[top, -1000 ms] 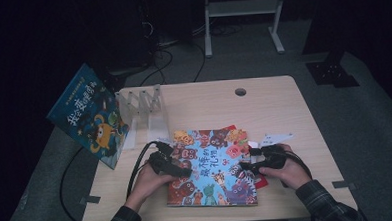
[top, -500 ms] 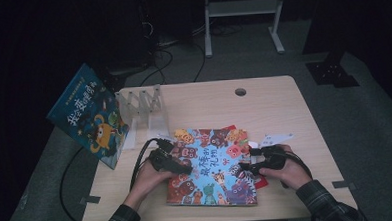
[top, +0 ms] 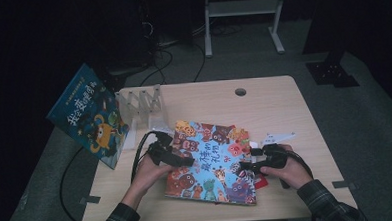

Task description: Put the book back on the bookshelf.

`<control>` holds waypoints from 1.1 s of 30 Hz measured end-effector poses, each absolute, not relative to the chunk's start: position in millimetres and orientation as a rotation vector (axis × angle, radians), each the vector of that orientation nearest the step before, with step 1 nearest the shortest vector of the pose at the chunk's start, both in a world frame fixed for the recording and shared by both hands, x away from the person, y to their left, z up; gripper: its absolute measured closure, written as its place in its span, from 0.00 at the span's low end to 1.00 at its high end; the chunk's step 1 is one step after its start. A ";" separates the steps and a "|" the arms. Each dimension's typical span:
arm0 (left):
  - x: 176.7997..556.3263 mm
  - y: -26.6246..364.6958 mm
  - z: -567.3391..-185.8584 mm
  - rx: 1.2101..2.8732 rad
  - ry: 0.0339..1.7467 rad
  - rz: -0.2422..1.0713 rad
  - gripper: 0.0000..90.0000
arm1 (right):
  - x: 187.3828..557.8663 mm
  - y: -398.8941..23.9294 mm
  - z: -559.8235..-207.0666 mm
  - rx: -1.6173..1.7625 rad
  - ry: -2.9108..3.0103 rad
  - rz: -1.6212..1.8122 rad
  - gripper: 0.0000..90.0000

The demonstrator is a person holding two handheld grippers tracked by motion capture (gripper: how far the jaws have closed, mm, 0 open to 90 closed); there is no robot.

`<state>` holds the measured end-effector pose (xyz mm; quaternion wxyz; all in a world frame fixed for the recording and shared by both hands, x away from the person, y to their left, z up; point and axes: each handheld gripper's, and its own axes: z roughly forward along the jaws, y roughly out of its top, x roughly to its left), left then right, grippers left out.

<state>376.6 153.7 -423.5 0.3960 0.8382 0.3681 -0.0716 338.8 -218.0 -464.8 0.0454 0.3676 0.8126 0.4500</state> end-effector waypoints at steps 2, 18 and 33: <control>377.7 153.7 -420.0 2.122 0.922 -0.175 0.00 | 338.5 -217.9 -464.6 1.132 2.480 1.378 0.25; 382.7 155.7 -419.9 2.123 0.927 -0.152 0.03 | 344.0 -238.1 -462.6 0.970 2.650 1.430 0.62; 385.2 158.9 -427.4 2.120 0.946 -0.171 0.05 | 338.9 -235.7 -455.5 0.776 2.719 1.283 1.00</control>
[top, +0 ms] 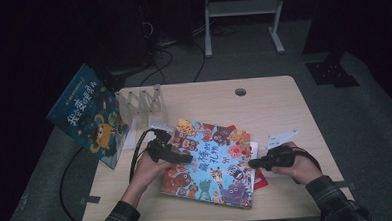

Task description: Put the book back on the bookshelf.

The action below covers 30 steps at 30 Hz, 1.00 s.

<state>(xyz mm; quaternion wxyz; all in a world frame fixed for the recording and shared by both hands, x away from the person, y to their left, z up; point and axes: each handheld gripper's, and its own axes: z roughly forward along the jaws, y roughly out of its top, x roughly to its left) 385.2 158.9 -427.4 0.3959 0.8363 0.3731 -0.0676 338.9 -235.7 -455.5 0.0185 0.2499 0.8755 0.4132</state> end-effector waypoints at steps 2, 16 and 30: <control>385.4 158.8 -427.9 2.118 0.948 -0.175 0.06 | 339.5 -238.6 -458.3 0.790 2.715 1.280 1.00; 386.4 156.5 -408.1 2.103 0.911 -0.135 0.06 | 336.1 -233.3 -457.0 0.806 2.702 1.253 1.00; 392.9 160.1 -376.5 2.124 0.883 -0.145 0.23 | 331.7 -222.3 -455.0 0.795 2.705 1.218 1.00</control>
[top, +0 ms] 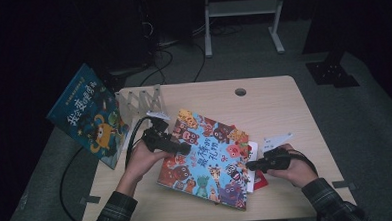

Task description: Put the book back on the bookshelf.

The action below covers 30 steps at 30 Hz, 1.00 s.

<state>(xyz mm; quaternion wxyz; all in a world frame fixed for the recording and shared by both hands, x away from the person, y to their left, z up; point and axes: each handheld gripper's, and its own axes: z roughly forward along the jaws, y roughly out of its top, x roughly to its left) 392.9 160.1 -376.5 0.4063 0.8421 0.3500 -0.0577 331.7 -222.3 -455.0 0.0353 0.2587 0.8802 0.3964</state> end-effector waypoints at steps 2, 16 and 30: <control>395.0 161.1 -373.1 2.117 0.887 -0.155 0.27 | 331.6 -221.7 -455.2 0.796 2.702 1.223 1.00; 406.8 156.5 -328.0 2.190 0.833 -0.158 0.44 | 326.5 -202.3 -455.1 0.765 2.722 1.234 1.00; 418.3 146.3 -304.3 2.240 0.858 -0.188 0.62 | 324.3 -195.1 -455.3 0.758 2.731 1.246 1.00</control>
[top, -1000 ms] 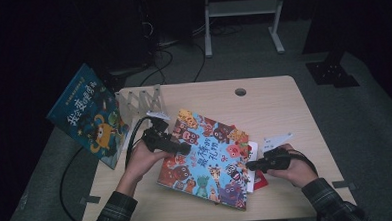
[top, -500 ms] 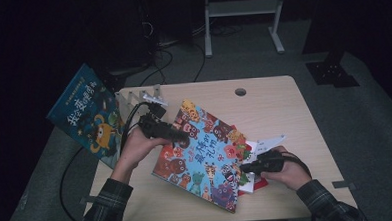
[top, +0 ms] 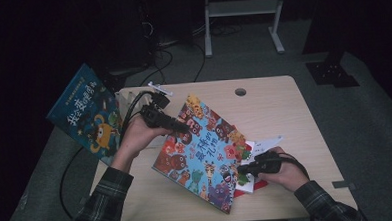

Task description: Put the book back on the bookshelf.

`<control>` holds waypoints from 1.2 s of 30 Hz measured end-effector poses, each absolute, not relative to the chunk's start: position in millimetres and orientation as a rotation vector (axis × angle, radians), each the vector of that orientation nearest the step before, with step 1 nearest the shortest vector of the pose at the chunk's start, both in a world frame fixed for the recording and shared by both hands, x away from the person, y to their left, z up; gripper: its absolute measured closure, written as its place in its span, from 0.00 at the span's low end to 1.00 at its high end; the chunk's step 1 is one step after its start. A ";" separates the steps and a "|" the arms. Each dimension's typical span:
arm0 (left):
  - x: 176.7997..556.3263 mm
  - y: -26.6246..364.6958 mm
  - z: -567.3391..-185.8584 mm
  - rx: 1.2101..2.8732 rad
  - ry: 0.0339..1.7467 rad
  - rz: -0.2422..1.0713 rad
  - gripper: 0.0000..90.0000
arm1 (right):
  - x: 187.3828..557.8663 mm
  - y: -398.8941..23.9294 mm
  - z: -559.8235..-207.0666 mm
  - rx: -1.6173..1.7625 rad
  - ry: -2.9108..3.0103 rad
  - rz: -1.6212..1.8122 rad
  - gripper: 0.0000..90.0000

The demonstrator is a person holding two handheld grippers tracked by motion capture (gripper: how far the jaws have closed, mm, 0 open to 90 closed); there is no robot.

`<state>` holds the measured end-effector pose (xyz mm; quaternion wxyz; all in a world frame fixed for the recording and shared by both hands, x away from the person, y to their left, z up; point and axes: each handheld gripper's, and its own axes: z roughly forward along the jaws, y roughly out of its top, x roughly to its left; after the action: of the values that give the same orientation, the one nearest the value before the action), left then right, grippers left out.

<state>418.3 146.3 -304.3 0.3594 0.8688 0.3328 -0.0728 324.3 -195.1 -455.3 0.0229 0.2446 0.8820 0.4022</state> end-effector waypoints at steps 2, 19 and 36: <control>420.4 145.5 -300.6 2.240 0.857 -0.196 0.65 | 323.5 -191.8 -455.1 0.746 2.739 1.246 1.00; 433.0 122.1 -268.5 2.276 0.886 -0.260 0.78 | 323.2 -178.4 -456.3 0.717 2.743 1.282 0.95; 439.5 100.8 -244.9 2.322 0.862 -0.302 0.87 | 336.8 -210.3 -451.6 0.856 2.569 1.322 0.62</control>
<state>439.5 100.8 -244.9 0.3175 0.8824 0.3277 -0.1146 336.8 -210.3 -451.6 0.0643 0.2834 0.8508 0.4378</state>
